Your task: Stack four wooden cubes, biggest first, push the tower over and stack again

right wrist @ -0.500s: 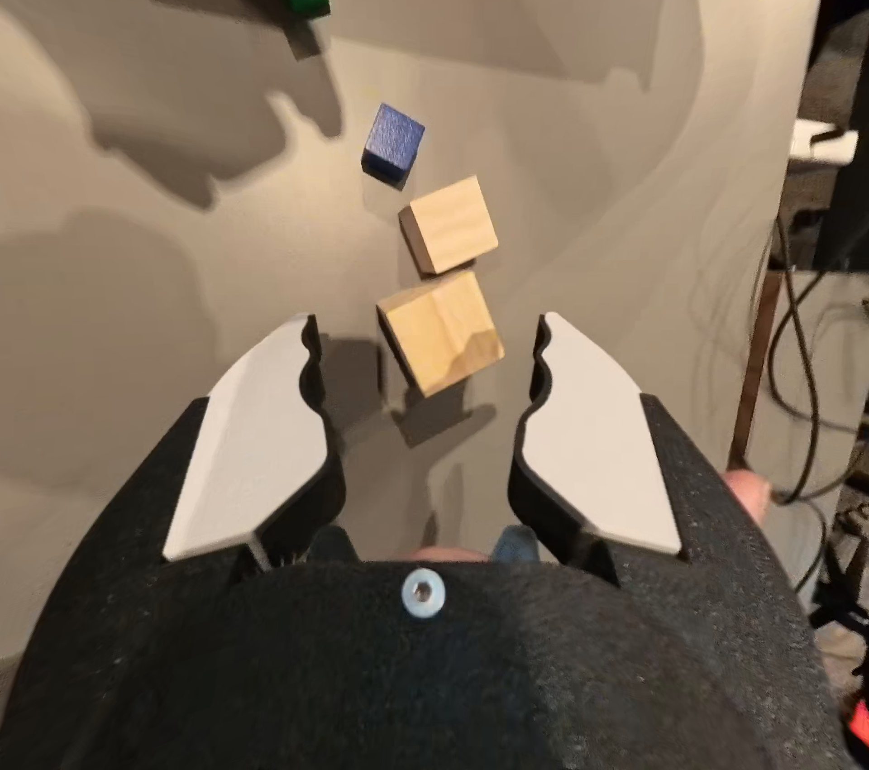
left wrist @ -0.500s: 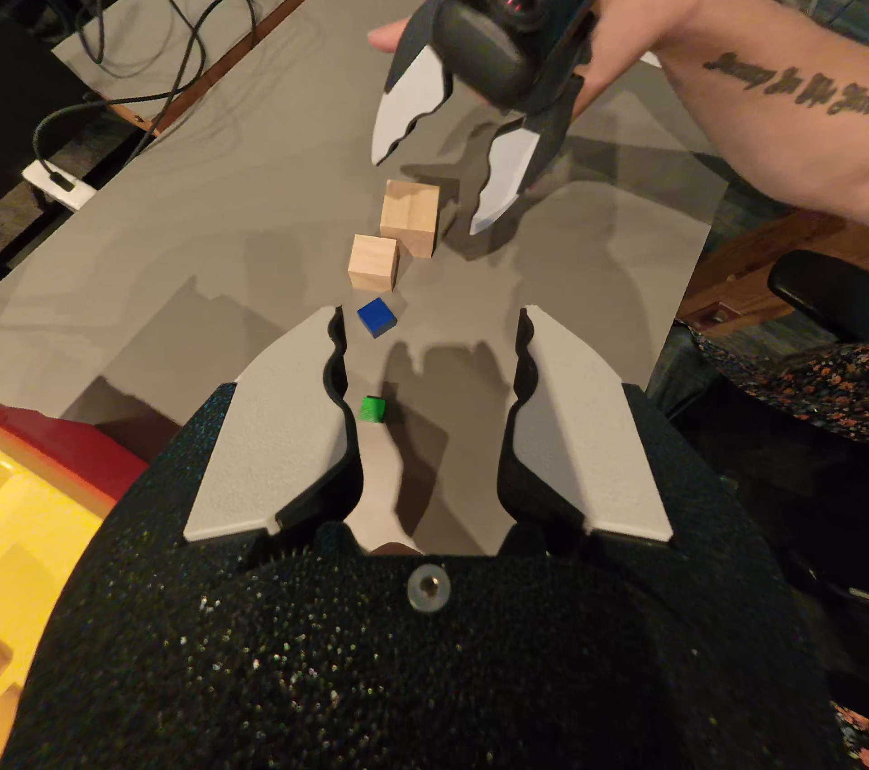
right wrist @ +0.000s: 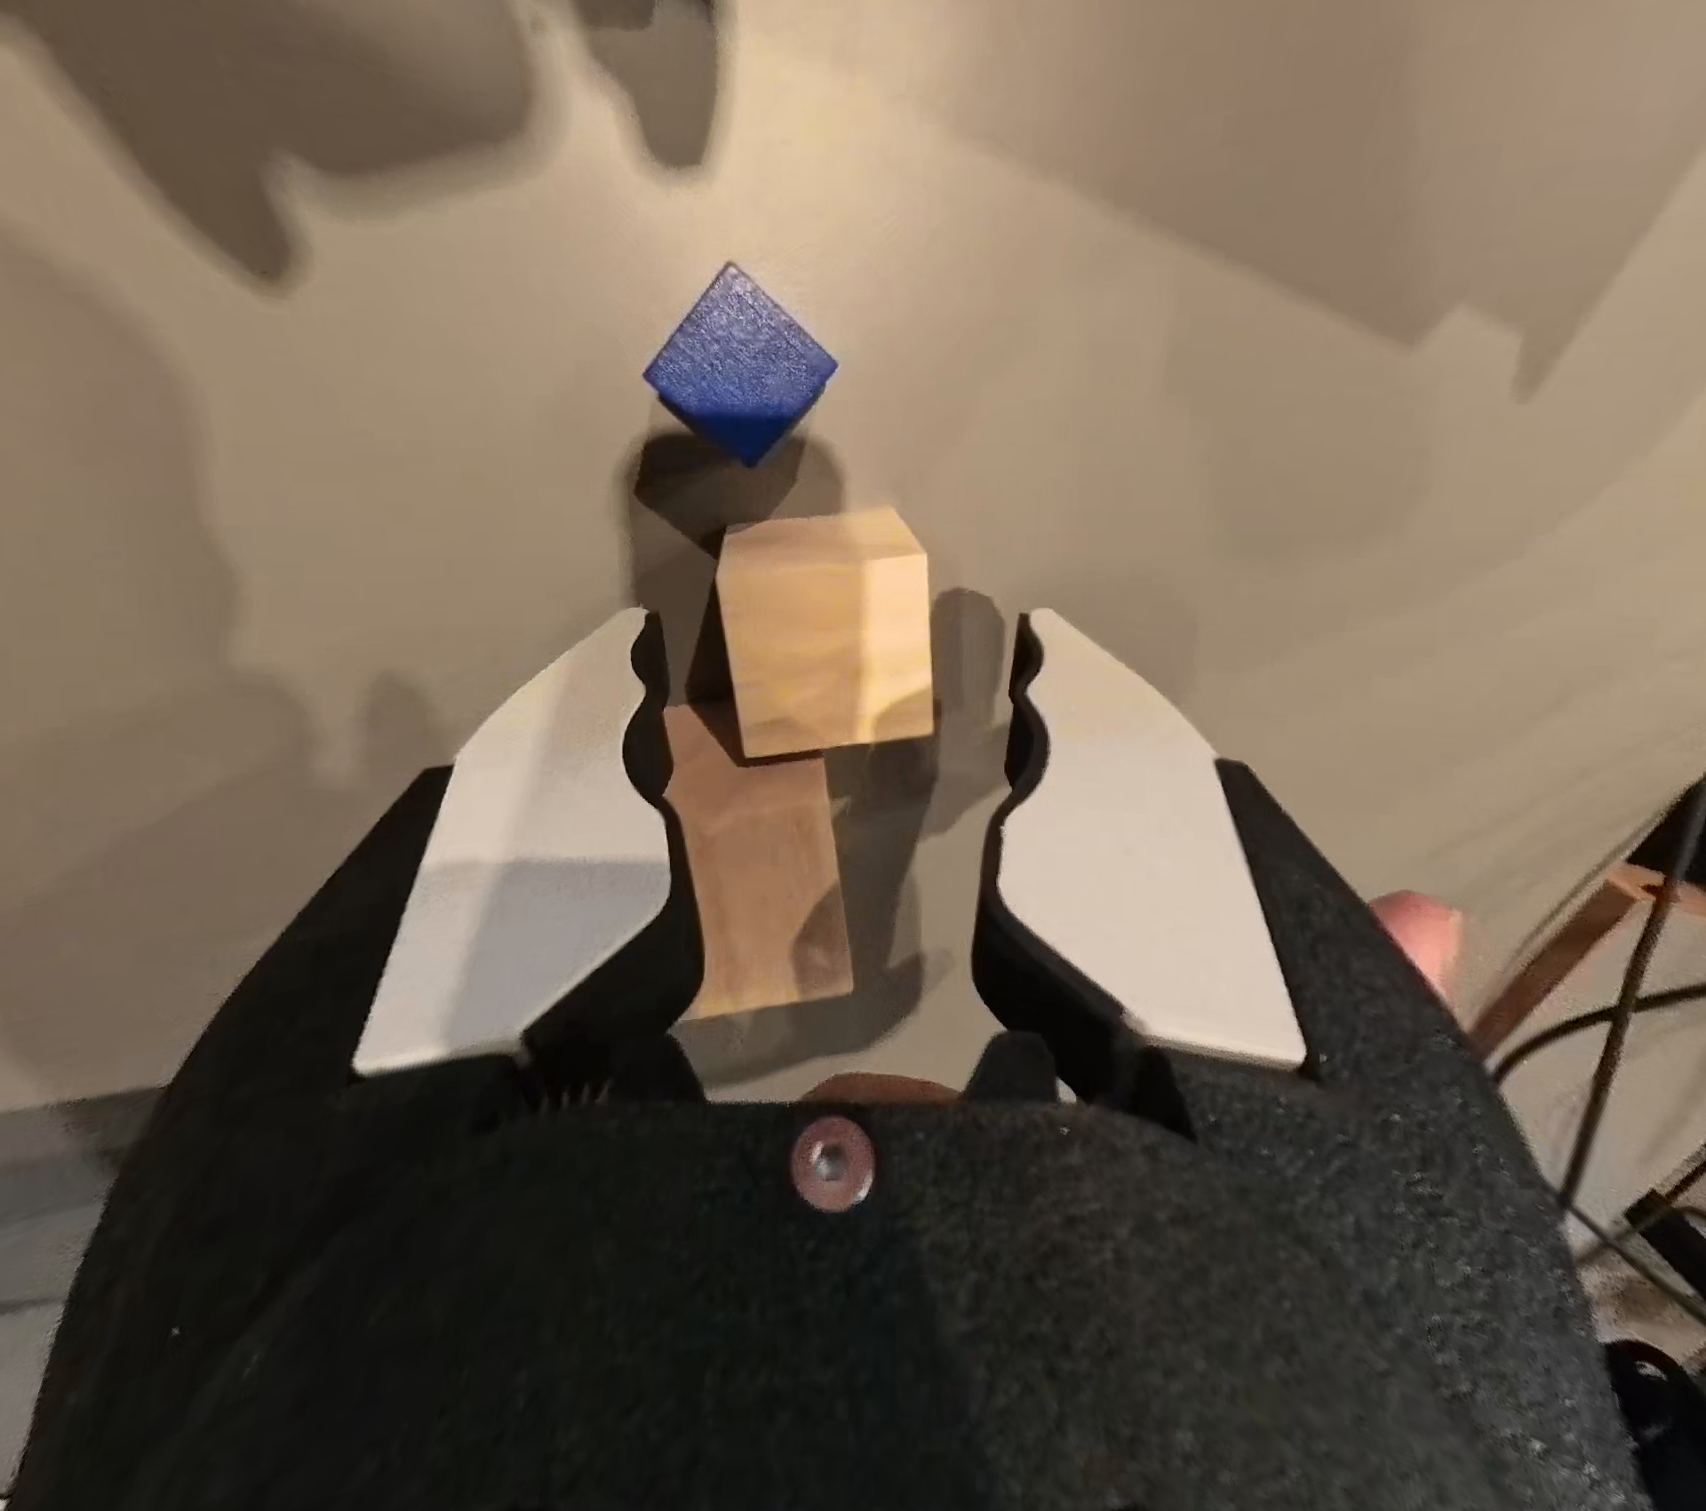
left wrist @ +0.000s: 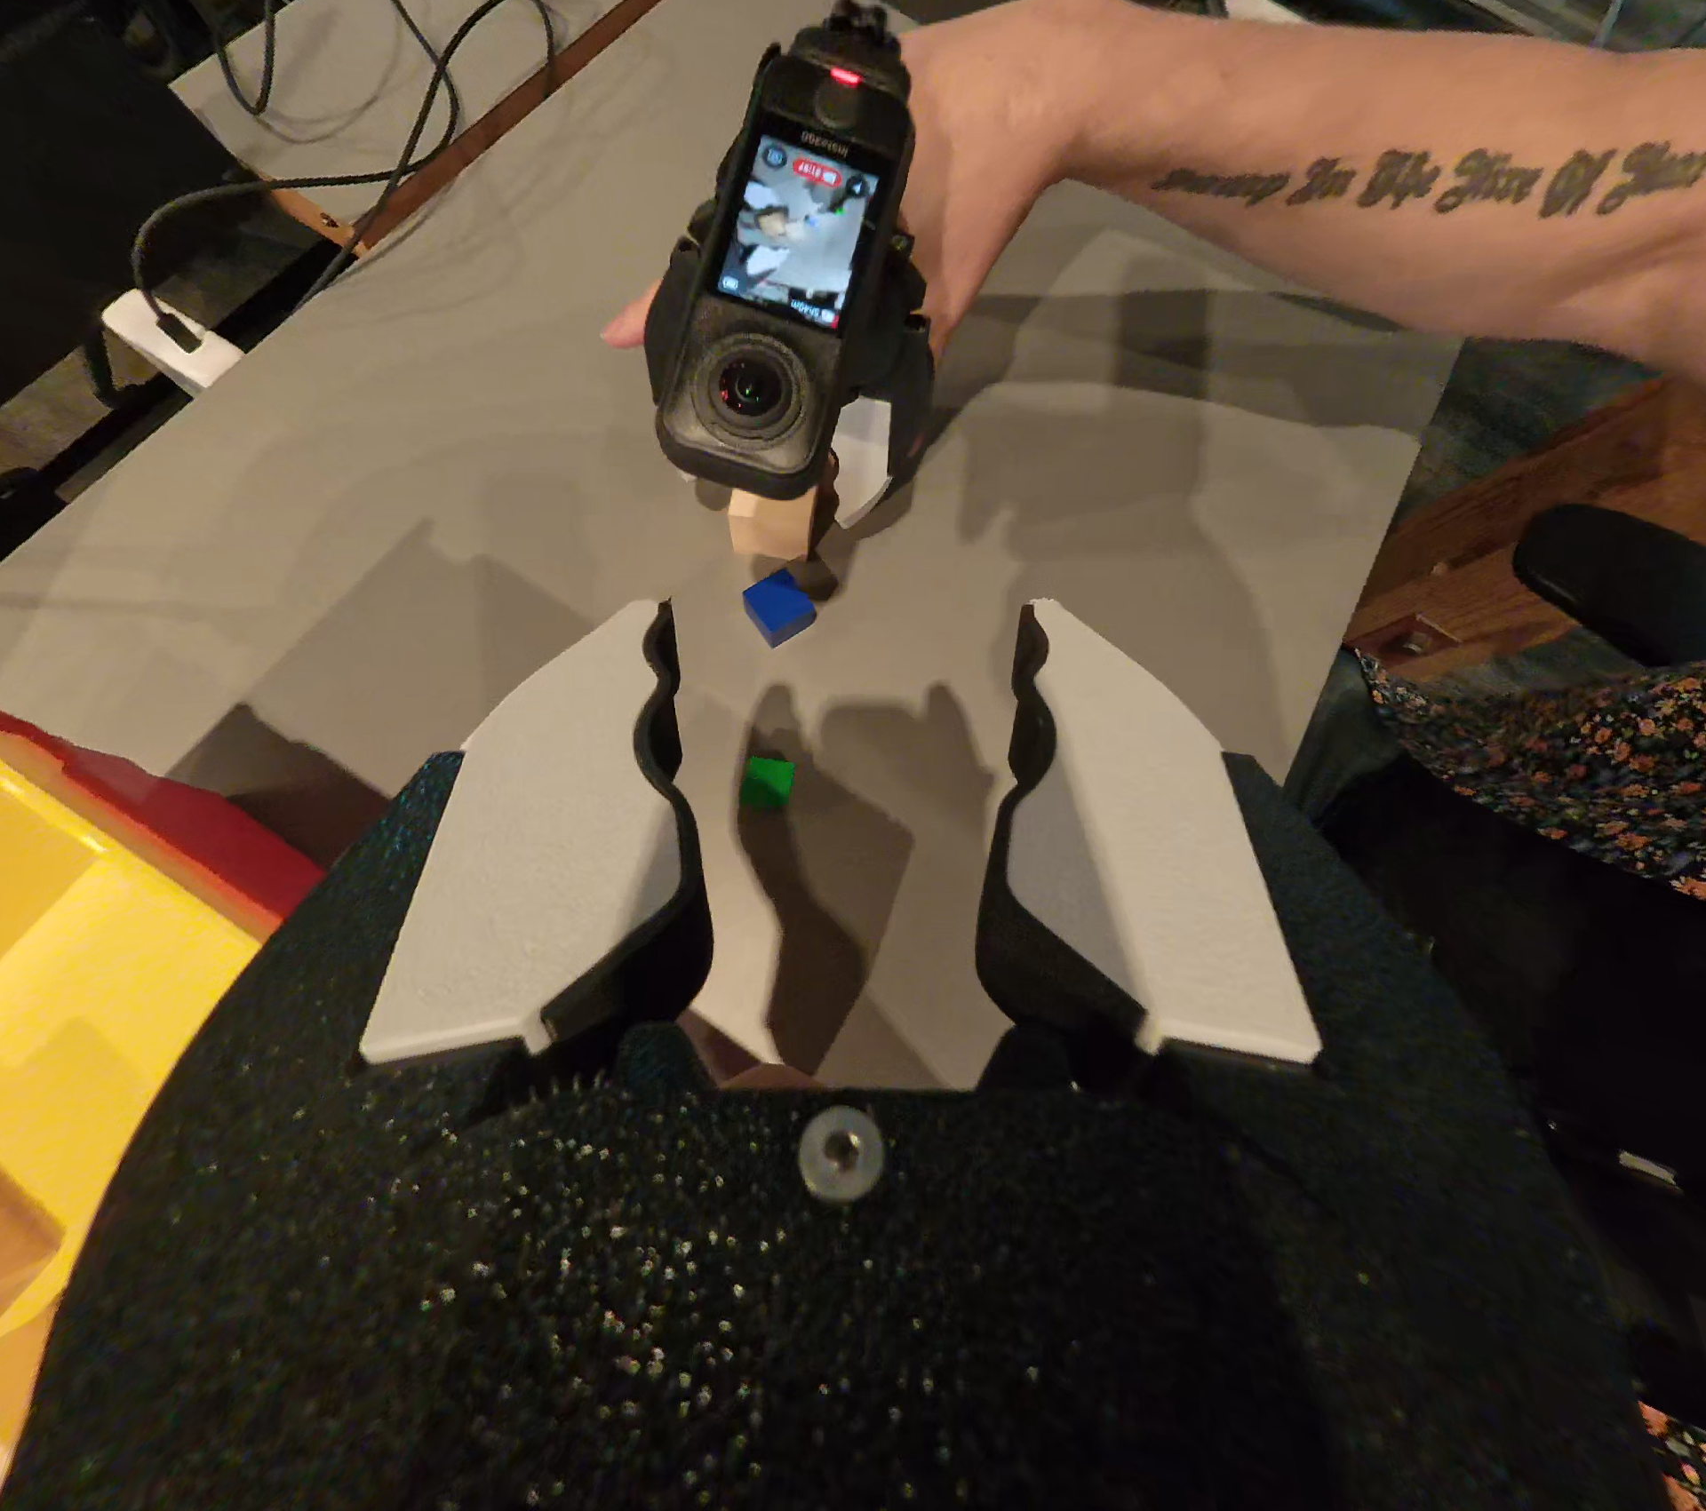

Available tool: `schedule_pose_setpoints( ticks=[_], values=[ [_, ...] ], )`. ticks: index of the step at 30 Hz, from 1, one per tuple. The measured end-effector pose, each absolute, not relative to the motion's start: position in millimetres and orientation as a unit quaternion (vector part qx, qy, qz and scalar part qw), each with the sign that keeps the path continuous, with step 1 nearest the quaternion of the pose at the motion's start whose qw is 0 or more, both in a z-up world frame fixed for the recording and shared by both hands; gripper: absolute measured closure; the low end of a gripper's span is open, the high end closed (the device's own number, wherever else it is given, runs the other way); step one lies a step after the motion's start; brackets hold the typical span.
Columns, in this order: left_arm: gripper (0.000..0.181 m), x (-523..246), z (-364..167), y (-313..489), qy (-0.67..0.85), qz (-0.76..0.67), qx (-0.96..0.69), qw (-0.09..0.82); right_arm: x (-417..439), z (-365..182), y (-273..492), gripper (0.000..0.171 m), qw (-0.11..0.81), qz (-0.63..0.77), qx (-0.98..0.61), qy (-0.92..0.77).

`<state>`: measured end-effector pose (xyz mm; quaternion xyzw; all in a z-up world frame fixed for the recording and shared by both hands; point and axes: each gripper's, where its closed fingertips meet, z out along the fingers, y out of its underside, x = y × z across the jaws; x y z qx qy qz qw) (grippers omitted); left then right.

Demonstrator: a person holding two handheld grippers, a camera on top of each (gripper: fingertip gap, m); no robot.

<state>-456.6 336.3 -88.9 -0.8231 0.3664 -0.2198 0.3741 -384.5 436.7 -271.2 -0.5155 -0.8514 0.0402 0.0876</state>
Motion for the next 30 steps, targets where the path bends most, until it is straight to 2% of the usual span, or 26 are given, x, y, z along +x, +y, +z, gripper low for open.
schedule_pose_setpoints(
  ticks=[14,19,20,30],
  values=[
    [0.112,-460,-91,336,0.364,-0.218,-0.825,0.372,-381,-283,436,0.104,0.04,0.041,-0.527,-0.848],
    [0.112,-458,-91,335,0.366,-0.218,-0.825,0.371,-379,-285,432,0.117,0.014,0.046,-0.537,-0.842],
    [0.112,-458,-90,335,0.366,-0.218,-0.824,0.372,-379,-284,430,0.126,0.009,0.049,-0.538,-0.842],
    [0.111,-457,-90,334,0.368,-0.218,-0.824,0.372,-381,-283,426,0.127,0.017,0.055,-0.548,-0.835]
  ],
)
